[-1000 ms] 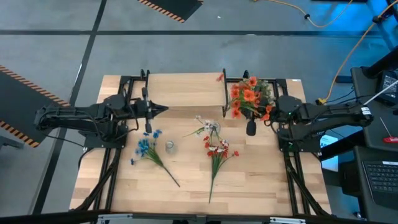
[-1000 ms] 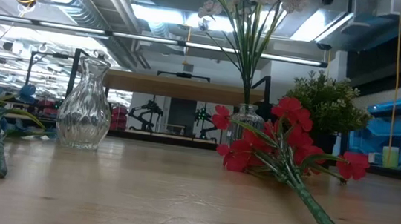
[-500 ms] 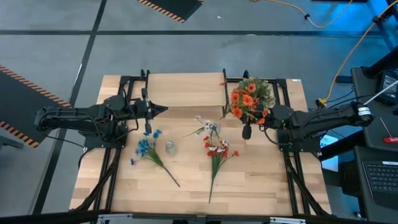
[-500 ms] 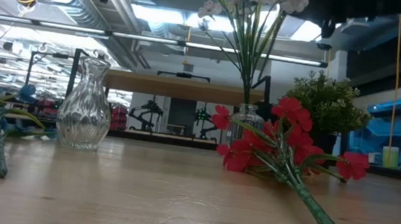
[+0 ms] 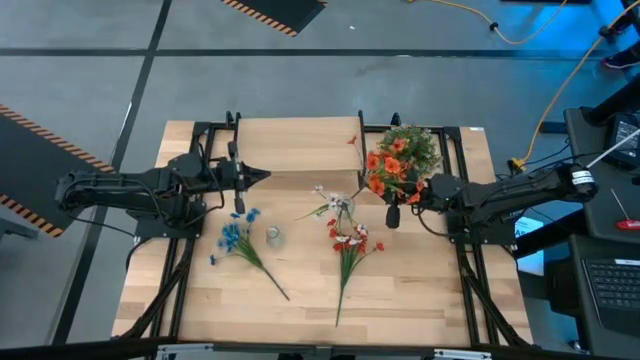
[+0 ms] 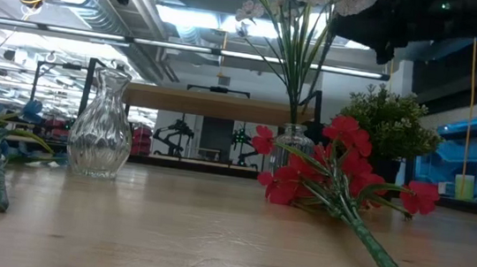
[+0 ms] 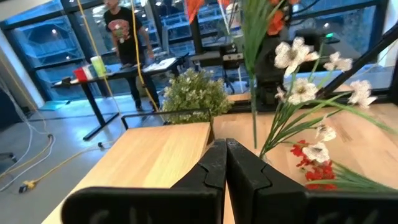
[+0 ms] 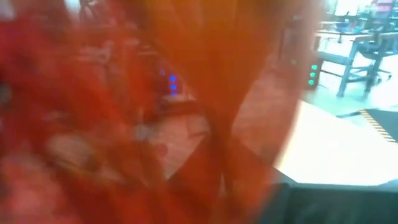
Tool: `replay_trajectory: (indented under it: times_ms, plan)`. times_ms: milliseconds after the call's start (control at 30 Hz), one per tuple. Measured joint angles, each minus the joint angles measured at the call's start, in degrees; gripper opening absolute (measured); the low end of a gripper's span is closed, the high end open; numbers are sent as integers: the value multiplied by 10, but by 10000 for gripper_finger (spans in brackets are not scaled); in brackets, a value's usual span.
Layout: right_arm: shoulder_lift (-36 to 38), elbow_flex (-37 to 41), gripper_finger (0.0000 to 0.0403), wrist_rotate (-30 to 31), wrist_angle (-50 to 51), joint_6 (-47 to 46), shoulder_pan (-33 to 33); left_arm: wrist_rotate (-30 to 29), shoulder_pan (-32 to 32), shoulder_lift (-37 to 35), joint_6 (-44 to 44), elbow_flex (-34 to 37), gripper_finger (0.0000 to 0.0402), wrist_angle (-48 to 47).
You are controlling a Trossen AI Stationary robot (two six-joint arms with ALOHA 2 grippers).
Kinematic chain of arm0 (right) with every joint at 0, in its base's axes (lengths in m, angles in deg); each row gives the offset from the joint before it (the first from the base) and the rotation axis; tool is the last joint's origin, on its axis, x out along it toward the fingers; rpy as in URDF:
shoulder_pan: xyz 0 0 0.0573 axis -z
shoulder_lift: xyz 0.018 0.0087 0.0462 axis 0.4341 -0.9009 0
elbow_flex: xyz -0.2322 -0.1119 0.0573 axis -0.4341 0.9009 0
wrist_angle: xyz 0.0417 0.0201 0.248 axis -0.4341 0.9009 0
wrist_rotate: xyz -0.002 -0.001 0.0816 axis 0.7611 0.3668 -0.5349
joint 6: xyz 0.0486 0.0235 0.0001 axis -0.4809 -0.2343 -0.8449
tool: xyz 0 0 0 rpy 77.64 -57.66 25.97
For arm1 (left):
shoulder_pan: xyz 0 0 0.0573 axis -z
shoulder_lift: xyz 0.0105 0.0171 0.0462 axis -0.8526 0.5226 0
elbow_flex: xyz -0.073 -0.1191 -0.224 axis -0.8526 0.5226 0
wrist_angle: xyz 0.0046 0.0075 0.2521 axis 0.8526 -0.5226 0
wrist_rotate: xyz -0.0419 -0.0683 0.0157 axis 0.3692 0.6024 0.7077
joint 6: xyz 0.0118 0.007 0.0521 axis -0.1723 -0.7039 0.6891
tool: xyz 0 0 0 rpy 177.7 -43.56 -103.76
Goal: Pick and place flowers into a vace then onto a shelf
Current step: Put the left orange flowers into the right transparent vase
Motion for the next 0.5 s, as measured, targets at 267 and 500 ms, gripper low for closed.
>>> replay_trajectory:
  times_ms: [267,500]
  plan:
    - [-40,0,6,-1,-17,-2,0,-16,0,11,0,0,2,-1]
    - [-52,0,6,1,-18,-9,0,-16,0,11,0,0,3,-1]
